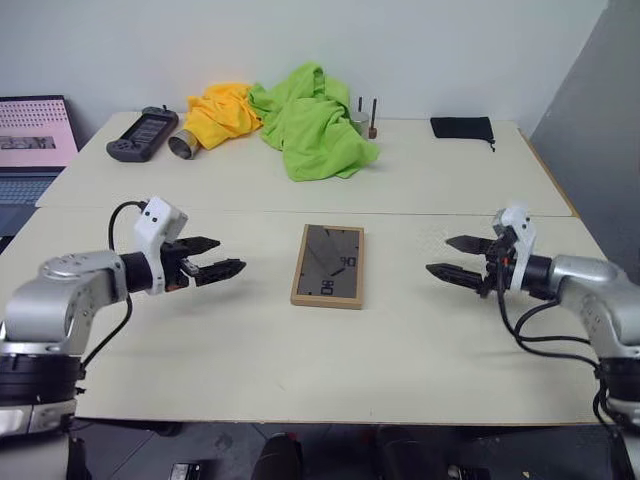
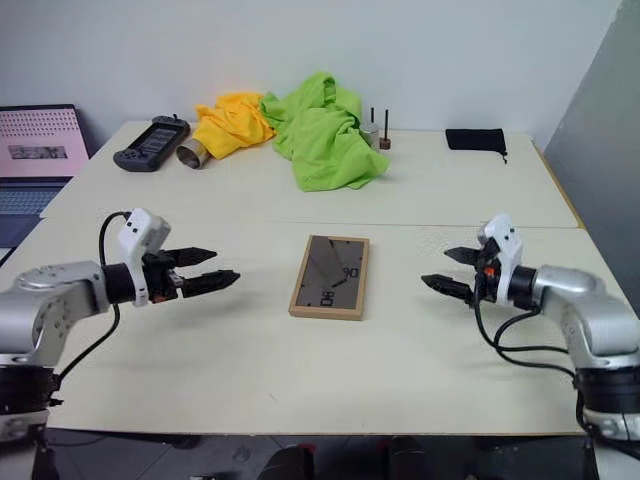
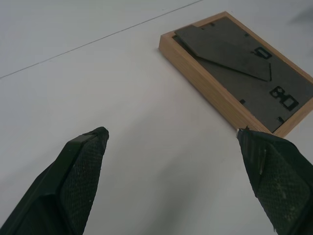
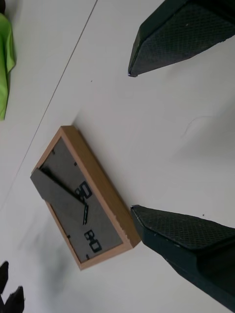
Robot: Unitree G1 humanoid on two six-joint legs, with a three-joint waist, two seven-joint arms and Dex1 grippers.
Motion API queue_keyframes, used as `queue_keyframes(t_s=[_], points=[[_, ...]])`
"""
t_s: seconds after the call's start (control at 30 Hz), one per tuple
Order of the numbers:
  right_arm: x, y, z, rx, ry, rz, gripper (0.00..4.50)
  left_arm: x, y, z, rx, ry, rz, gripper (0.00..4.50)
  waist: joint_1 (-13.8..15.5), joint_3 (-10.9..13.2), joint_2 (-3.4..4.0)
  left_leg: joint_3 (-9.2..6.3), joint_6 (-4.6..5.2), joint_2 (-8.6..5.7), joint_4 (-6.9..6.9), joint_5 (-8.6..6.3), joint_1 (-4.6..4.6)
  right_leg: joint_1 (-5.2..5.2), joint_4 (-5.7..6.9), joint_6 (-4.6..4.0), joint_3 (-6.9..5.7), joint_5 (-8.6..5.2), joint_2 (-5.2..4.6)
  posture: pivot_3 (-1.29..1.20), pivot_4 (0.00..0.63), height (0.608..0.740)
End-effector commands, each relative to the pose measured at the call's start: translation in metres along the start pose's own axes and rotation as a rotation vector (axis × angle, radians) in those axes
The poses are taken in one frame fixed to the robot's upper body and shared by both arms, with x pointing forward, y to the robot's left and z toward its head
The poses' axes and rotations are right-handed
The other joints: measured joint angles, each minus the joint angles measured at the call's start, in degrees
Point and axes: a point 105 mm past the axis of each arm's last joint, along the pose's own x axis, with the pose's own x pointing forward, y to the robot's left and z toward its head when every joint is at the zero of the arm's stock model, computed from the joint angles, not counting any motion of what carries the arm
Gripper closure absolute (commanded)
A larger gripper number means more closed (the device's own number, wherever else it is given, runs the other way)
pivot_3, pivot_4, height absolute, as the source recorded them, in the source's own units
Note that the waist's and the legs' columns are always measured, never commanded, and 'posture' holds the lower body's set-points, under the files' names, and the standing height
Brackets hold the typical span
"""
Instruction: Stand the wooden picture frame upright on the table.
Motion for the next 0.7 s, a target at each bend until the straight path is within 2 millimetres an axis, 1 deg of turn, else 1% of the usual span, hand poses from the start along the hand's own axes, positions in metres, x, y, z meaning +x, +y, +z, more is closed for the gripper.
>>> queue_keyframes(t_s=[0.03, 0.13, 0.2, 0.33, 0.47, 0.57, 0.67, 0.7], points=[[0.004, -0.002, 0.003, -0.011, -0.002, 0.025, 0.03, 0.000, 0.002, 0.008, 0.077, 0.000, -0.008, 0.00, 0.01, 0.00, 0.00, 0.00, 0.00, 0.01, 0.00, 0.00, -0.01, 0.00, 0.00, 0.00, 0.00, 0.00, 0.00, 0.00, 0.150, 0.740], [0.006, -0.001, 0.002, -0.018, 0.001, 0.035, 0.03, 0.003, 0.001, 0.013, 0.064, -0.030, -0.004, 0.00, 0.02, 0.01, 0.00, 0.01, 0.00, 0.00, 0.02, 0.00, -0.06, -0.03, -0.01, 0.00, 0.01, 0.00, 0.00, 0.00, 0.150, 0.740], [0.007, -0.001, 0.001, -0.020, -0.001, 0.035, 0.03, 0.002, 0.003, 0.013, 0.064, -0.031, 0.004, 0.00, 0.03, 0.01, 0.01, 0.01, 0.00, 0.00, 0.02, 0.00, -0.08, -0.04, -0.01, 0.00, 0.00, 0.00, -0.01, 0.00, 0.150, 0.740], [0.013, -0.003, 0.000, -0.046, -0.003, 0.011, 0.03, 0.005, 0.006, 0.008, 0.052, -0.025, 0.027, 0.00, -0.01, 0.01, 0.01, 0.01, 0.00, 0.00, 0.03, 0.00, -0.06, -0.04, 0.01, 0.00, 0.01, 0.00, -0.01, 0.00, 0.150, 0.740], [0.028, -0.015, -0.004, -0.071, -0.005, -0.085, 0.03, 0.016, 0.011, -0.001, 0.051, -0.024, 0.071, 0.00, -0.05, 0.02, 0.02, 0.02, 0.00, 0.01, 0.06, 0.00, -0.02, -0.03, 0.05, 0.00, 0.02, 0.00, 0.01, 0.00, 0.150, 0.740], [0.042, -0.021, -0.004, -0.067, -0.024, -0.141, 0.57, 0.028, 0.015, -0.002, 0.026, -0.061, 0.111, 0.52, 0.01, 0.02, 0.01, 0.01, 0.00, 0.00, 0.10, 0.00, -0.04, -0.03, 0.08, 0.00, 0.02, 0.01, 0.00, 0.00, 0.150, 0.740], [0.059, -0.019, -0.002, -0.083, -0.035, -0.151, 1.24, 0.045, 0.012, -0.002, 0.038, -0.071, 0.117, 1.14, 0.06, 0.01, 0.01, 0.01, 0.00, 0.00, 0.12, 0.00, -0.08, -0.06, 0.10, 0.00, 0.00, 0.01, 0.00, 0.00, 0.150, 0.740], [0.065, -0.017, -0.001, -0.092, -0.037, -0.150, 1.65, 0.051, 0.011, -0.001, 0.042, -0.078, 0.119, 1.52, 0.06, 0.01, 0.01, 0.01, 0.00, 0.00, 0.13, 0.00, -0.08, -0.06, 0.11, 0.00, 0.01, 0.02, -0.01, 0.00, 0.150, 0.740]])
